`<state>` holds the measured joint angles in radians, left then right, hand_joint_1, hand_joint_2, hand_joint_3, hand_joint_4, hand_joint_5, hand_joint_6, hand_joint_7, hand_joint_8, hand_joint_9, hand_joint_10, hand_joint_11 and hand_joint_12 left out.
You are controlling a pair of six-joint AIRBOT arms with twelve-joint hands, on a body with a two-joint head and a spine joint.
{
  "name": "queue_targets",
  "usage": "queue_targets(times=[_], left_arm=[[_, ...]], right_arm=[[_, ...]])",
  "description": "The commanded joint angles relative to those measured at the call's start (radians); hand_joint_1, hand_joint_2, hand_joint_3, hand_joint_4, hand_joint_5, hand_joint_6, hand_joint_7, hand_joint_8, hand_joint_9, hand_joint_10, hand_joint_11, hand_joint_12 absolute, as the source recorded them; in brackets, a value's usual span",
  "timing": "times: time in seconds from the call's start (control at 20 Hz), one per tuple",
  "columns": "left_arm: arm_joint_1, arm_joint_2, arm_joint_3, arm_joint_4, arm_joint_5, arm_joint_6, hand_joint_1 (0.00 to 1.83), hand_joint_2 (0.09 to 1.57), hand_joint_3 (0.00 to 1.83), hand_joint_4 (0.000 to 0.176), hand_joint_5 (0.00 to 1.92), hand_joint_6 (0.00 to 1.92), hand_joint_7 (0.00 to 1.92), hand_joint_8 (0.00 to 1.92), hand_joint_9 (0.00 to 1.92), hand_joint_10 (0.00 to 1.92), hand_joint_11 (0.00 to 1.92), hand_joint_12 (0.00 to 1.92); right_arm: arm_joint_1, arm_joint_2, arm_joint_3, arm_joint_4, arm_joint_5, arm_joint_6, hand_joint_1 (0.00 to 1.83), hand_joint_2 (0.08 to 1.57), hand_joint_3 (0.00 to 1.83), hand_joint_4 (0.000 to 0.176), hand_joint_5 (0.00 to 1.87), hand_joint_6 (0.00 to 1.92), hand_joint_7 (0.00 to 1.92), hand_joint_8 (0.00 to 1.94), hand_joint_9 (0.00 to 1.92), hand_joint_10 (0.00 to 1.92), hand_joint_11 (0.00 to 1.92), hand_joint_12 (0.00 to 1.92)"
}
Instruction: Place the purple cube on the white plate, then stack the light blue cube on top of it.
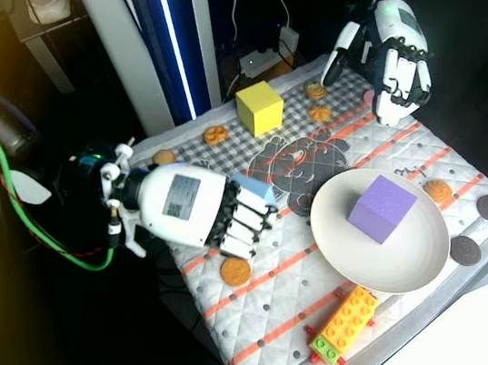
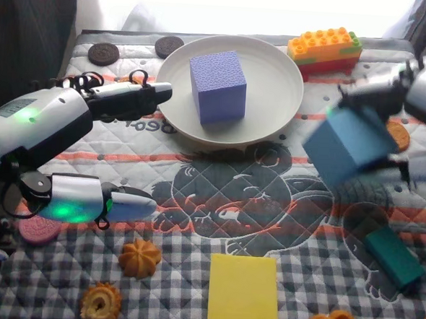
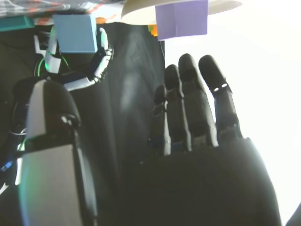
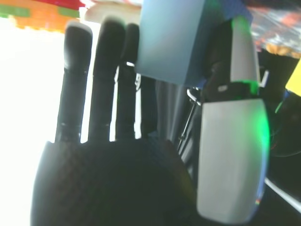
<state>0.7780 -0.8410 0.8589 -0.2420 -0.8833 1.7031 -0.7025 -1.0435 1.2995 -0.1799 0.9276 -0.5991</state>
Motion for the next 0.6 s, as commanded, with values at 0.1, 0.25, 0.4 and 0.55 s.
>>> queue_targets(times=[0.1, 0.25, 0.4, 0.55], left_arm=[[0.009, 0.006, 0.0, -0.004, -0.129, -0.008, 0.88, 0.88, 0.0, 0.063, 0.28, 0.0, 0.43, 0.0, 0.41, 0.12, 0.0, 1.52], [0.016, -0.001, 0.001, -0.011, -0.133, -0.012, 0.88, 0.88, 0.0, 0.072, 0.26, 0.0, 0.41, 0.0, 0.38, 0.14, 0.0, 1.54], [0.021, -0.005, 0.004, -0.013, -0.136, -0.02, 0.89, 0.87, 0.0, 0.059, 0.31, 0.01, 0.43, 0.0, 0.4, 0.15, 0.0, 1.52], [0.023, -0.012, 0.017, -0.01, -0.135, -0.056, 0.92, 0.88, 0.0, 0.04, 0.3, 0.0, 0.43, 0.0, 0.36, 0.26, 0.0, 1.51]], right_arm=[[0.075, -0.044, 0.046, 0.033, 0.139, 0.005, 1.35, 1.15, 0.0, 0.0, 0.83, 1.16, 0.96, 0.99, 0.86, 1.27, 0.67, 1.18], [0.149, -0.103, 0.1, 0.036, 0.096, 0.005, 1.36, 1.13, 0.0, 0.0, 0.84, 1.18, 0.99, 0.91, 0.91, 1.21, 0.75, 1.18], [0.223, -0.172, 0.166, 0.035, 0.034, 0.005, 1.36, 1.14, 0.0, 0.0, 0.84, 1.23, 0.98, 0.91, 0.9, 1.18, 0.75, 1.16], [0.296, -0.217, 0.219, 0.029, -0.034, 0.005, 1.37, 1.1, 0.0, 0.0, 0.87, 1.11, 1.05, 0.81, 1.0, 1.09, 0.82, 1.16]])
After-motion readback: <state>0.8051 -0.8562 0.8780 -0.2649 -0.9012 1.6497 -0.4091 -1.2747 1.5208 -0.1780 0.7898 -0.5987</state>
